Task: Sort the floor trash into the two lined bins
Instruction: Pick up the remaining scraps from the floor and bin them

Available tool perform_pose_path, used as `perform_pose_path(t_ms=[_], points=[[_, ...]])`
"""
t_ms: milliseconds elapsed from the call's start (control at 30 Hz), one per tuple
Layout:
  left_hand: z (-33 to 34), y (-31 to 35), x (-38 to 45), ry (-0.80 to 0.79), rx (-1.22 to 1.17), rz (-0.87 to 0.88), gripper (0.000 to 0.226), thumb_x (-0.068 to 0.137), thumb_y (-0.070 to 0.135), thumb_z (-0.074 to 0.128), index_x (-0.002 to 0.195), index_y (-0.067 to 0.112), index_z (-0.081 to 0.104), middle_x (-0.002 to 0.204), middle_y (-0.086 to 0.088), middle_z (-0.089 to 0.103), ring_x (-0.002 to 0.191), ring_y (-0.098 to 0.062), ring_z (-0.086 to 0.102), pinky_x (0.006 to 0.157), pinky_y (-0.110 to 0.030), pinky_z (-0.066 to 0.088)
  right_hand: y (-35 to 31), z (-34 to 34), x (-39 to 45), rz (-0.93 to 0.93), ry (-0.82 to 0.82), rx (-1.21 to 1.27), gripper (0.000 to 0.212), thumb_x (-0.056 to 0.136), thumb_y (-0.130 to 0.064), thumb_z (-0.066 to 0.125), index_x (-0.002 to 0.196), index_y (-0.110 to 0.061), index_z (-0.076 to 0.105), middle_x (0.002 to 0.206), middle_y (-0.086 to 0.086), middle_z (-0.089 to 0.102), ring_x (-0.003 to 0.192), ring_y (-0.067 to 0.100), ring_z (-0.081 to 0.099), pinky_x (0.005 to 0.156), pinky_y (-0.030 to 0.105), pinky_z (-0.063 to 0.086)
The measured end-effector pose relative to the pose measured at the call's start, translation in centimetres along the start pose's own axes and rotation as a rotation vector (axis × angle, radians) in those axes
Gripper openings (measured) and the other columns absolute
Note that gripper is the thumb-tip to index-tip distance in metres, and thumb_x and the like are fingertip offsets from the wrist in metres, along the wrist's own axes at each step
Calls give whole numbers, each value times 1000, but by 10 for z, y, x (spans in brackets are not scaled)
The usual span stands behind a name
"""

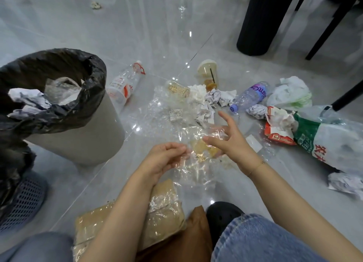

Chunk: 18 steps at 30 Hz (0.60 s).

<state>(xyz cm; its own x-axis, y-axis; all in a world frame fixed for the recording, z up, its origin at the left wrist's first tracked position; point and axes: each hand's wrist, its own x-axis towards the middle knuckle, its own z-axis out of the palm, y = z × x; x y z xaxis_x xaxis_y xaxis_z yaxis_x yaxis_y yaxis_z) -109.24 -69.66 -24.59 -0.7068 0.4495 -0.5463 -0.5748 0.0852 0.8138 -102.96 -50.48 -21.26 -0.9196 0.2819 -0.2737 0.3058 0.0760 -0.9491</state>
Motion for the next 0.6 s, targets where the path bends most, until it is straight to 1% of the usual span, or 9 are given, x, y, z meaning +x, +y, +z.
perform_pose_path(t_ms=[33, 100, 200, 267, 367, 400, 467, 533, 600], points=[[0, 0, 0, 43, -20, 36, 14, 86, 9, 67, 100, 8, 67, 86, -2, 76, 70, -6, 70, 72, -21, 53, 2, 3, -1, 53, -14, -40, 86, 77, -22, 78, 144, -38, 26, 115, -5, 49, 82, 12, 65, 61, 28, 56], [0, 0, 2, 106, -32, 90, 12, 88, 7, 65, 99, 8, 65, 91, -5, 76, 67, -6, 69, 65, -19, 51, 8, 8, -1, 114, -20, -43, 91, 76, -19, 79, 147, -32, 23, 117, 6, 50, 70, 13, 65, 55, 25, 52], [3, 1, 2, 83, -23, 112, 9, 90, 12, 64, 100, 9, 64, 101, -17, 72, 72, -17, 66, 65, -28, 49, 18, 15, -1, 99, 18, 58, 79, 75, -5, 77, 140, -26, 38, 91, 16, 61, 57, 11, 61, 49, 21, 48], [7, 1, -1, 4, -1, 69, 17, 90, 20, 65, 104, 10, 61, 91, -10, 73, 72, -17, 69, 63, -29, 53, 20, 17, -2, 78, 45, 111, 76, 74, 1, 76, 137, -24, 42, 86, 17, 62, 55, 10, 59, 46, 20, 47], [8, -1, -2, -35, 152, 44, 39, 84, 24, 73, 117, 9, 58, 88, -7, 75, 74, -21, 69, 68, -32, 51, 24, 19, 0, 41, 86, 115, 81, 72, -2, 79, 138, -27, 39, 107, 19, 62, 63, 12, 59, 50, 18, 47], [7, -3, 0, -13, 170, 57, 39, 82, 19, 75, 115, 8, 59, 88, -9, 75, 72, -20, 69, 67, -32, 51, 26, 19, 1, 31, 101, 116, 84, 72, -4, 80, 139, -30, 37, 114, 20, 59, 68, 14, 59, 54, 18, 48], [7, -4, 1, 44, 141, 114, 23, 80, 7, 74, 100, 7, 64, 84, -13, 72, 61, -15, 65, 58, -24, 53, 29, 19, 1, 35, 112, 158, 87, 72, -7, 81, 141, -33, 34, 118, 18, 57, 70, 13, 60, 61, 21, 50], [7, -3, 1, 75, 97, 169, 14, 82, 1, 71, 92, 8, 64, 80, -13, 68, 58, -14, 60, 55, -20, 53, 28, 21, -2, 68, 95, 210, 77, 77, -11, 78, 139, -29, 36, 103, 13, 65, 67, 12, 60, 62, 25, 51], [7, -2, 1, 89, 63, 206, 13, 84, 0, 68, 92, 9, 65, 77, -10, 68, 59, -13, 59, 57, -21, 52, 26, 25, -6, 107, 33, 226, 51, 83, -16, 72, 128, -17, 48, 82, 6, 69, 59, 14, 59, 54, 26, 49]])
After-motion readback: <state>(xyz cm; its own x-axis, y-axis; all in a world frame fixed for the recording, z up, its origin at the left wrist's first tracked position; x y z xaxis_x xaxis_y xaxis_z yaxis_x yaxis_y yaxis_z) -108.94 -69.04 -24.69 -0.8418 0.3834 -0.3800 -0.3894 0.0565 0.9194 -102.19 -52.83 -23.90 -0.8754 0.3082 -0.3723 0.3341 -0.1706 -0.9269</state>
